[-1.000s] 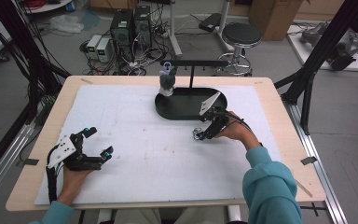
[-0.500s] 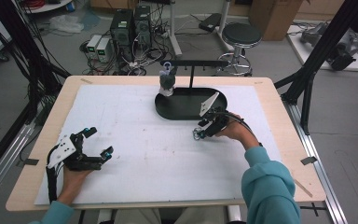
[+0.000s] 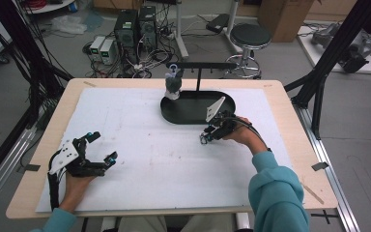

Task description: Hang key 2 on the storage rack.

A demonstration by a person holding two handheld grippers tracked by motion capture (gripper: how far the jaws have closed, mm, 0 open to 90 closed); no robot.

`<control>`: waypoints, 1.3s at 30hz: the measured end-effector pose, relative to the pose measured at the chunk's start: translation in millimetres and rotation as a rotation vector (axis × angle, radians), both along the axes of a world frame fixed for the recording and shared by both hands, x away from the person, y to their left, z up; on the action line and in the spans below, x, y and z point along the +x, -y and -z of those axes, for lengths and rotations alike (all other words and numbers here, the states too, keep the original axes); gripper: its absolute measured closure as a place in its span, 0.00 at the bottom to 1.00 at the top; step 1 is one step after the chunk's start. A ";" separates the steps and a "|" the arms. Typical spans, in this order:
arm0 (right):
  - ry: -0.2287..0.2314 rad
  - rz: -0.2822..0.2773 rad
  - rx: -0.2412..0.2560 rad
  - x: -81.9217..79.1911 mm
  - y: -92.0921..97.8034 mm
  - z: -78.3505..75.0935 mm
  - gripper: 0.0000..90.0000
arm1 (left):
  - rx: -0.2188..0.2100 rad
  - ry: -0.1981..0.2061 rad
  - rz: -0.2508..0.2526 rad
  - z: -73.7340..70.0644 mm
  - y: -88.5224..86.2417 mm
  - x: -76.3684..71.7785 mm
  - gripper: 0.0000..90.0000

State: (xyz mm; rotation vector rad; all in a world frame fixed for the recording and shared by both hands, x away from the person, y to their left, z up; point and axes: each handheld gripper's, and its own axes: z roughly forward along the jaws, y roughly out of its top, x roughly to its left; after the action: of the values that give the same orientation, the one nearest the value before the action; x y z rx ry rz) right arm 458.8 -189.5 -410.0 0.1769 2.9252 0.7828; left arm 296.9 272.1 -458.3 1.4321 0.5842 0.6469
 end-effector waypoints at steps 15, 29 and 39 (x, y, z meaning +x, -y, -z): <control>0.033 0.000 -0.024 -1.0 -1.2 0.9 0.87 | 0.000 0.000 0.000 0.0 0.0 0.1 0.02; 0.065 -0.007 -0.042 -2.3 -2.4 0.0 0.98 | 0.000 0.000 0.000 0.0 0.1 0.0 0.02; 0.060 0.016 -0.015 -2.3 0.3 -5.5 0.98 | 0.001 0.000 -0.001 0.0 0.1 0.0 0.02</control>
State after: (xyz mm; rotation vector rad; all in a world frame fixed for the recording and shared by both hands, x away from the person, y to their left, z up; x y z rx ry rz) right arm 456.5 -189.8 -404.5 0.1726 2.8691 0.7500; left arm 296.9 272.0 -458.3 1.4324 0.5845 0.6477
